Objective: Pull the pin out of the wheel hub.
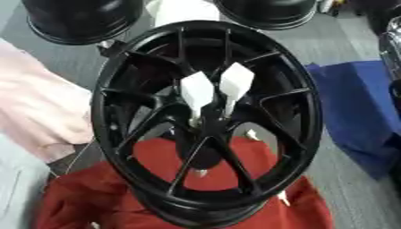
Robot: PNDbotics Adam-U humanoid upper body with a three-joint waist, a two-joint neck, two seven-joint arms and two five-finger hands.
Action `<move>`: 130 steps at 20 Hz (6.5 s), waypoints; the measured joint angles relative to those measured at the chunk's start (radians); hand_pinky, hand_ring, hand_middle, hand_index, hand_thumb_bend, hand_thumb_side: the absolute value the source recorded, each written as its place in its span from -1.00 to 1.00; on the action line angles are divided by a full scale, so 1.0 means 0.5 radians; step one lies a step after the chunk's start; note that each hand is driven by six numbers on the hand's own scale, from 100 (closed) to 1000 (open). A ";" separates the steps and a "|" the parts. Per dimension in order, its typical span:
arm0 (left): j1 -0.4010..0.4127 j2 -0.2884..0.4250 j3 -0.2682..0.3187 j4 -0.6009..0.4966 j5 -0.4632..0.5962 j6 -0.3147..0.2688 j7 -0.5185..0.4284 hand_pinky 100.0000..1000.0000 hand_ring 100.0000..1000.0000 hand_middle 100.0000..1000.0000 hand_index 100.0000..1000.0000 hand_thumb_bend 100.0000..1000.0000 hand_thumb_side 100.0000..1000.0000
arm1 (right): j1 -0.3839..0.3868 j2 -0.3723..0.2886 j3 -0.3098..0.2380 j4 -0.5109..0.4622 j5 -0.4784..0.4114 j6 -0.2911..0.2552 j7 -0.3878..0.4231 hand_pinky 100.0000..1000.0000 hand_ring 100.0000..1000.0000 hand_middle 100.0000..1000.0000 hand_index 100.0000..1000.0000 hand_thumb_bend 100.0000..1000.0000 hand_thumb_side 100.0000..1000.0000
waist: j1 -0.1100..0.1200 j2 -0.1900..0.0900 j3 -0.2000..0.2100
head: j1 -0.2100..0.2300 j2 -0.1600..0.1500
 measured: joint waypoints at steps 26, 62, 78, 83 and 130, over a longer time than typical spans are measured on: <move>-1.074 -0.349 -0.887 0.460 0.030 -0.127 -1.113 0.51 0.47 0.41 0.62 0.04 0.31 | -0.023 -0.018 0.027 0.013 0.014 0.007 0.039 0.91 0.64 0.33 0.30 -1.00 0.21 | 0.007 0.013 -0.046 | 0.039 -0.039; -1.565 -0.886 -1.195 0.884 0.134 -0.242 -1.006 0.50 0.47 0.42 0.56 0.10 -0.13 | -0.169 0.014 0.082 0.025 0.016 0.027 0.125 0.91 0.64 0.32 0.30 -1.00 0.28 | 0.112 0.123 -0.249 | 0.195 -0.153; -1.558 -0.914 -1.302 0.921 0.221 -0.206 -1.042 0.47 0.39 0.27 0.44 -0.16 -0.68 | -0.195 0.042 0.091 0.025 0.016 0.037 0.136 0.91 0.63 0.32 0.30 -1.00 0.31 | 0.140 0.158 -0.283 | 0.210 -0.163; -1.538 -0.914 -1.312 0.948 0.189 -0.207 -1.041 0.46 0.37 0.23 0.40 -0.21 -0.80 | -0.195 0.042 0.094 0.025 0.016 0.038 0.135 0.91 0.63 0.31 0.30 -1.00 0.32 | 0.145 0.168 -0.284 | 0.219 -0.163; -1.516 -1.000 -1.261 1.092 0.288 -0.177 -1.072 0.25 -0.01 -0.40 -0.25 -0.45 -1.00 | -0.204 0.076 0.099 0.042 0.024 0.071 0.114 0.91 0.62 0.31 0.29 -1.00 0.39 | 0.151 0.223 -0.301 | 0.281 -0.197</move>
